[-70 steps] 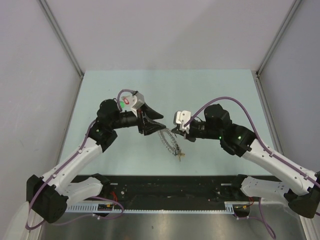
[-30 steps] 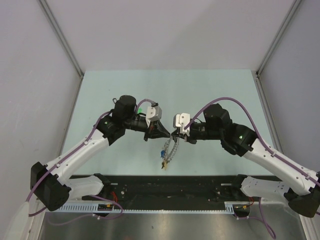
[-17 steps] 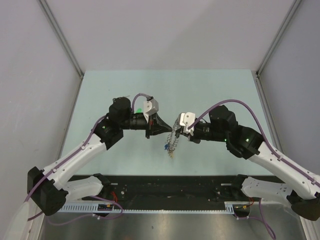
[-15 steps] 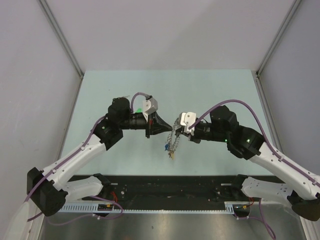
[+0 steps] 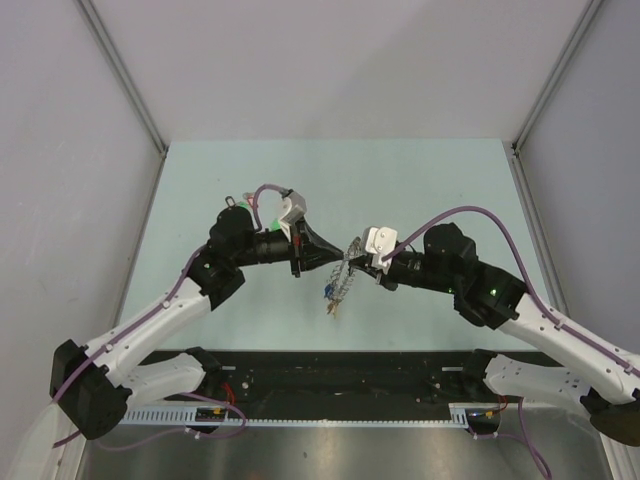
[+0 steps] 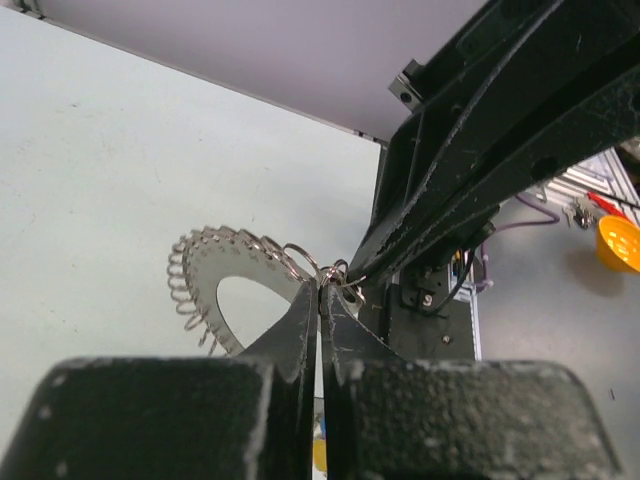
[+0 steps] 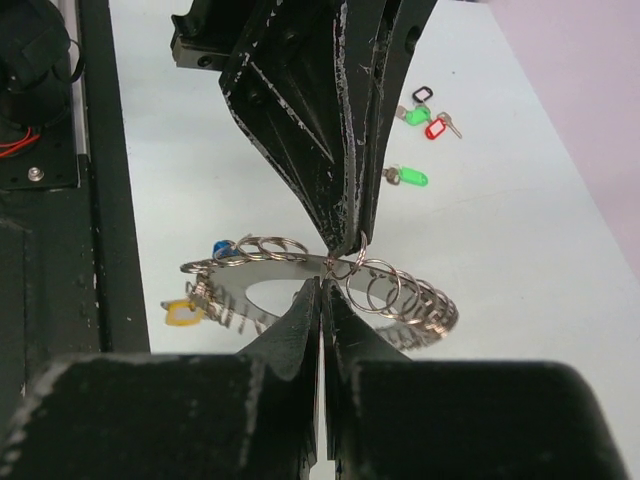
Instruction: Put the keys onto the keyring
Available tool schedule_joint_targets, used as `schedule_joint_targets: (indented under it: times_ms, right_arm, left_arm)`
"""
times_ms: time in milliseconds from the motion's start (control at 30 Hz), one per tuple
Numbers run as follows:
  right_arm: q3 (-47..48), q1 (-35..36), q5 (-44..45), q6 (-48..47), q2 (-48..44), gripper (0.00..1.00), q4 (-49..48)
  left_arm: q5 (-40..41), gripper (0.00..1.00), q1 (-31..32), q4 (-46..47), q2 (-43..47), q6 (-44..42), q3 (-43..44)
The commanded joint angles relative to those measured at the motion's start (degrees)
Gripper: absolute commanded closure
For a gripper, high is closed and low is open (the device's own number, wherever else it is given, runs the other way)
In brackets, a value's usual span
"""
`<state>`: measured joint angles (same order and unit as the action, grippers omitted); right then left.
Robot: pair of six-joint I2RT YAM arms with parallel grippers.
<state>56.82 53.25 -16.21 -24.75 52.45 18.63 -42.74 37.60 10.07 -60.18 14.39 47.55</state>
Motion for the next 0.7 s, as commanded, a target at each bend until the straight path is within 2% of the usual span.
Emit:
schedule_joint_targets:
  times_ms: [0,467,667]
  right_arm:
    - [-2.23,1.32,1.43,3.13,-1.12,1.0,-4.64]
    - [-5.93,2.64,3.64,6.21,0.63,1.0,-16.34]
    - [-5.93,3.26,4.33,5.95,1.78,1.0,-16.97]
  left_arm:
    - [5.03,0.99,-0.87,10.85,2.44,4.76,-1.05]
    - [13.65,1.0,0.27,23.85,5.52,14.78,-9.84]
    - [16.54,1.0,0.63,25.79,6.65,16.19,-11.95]
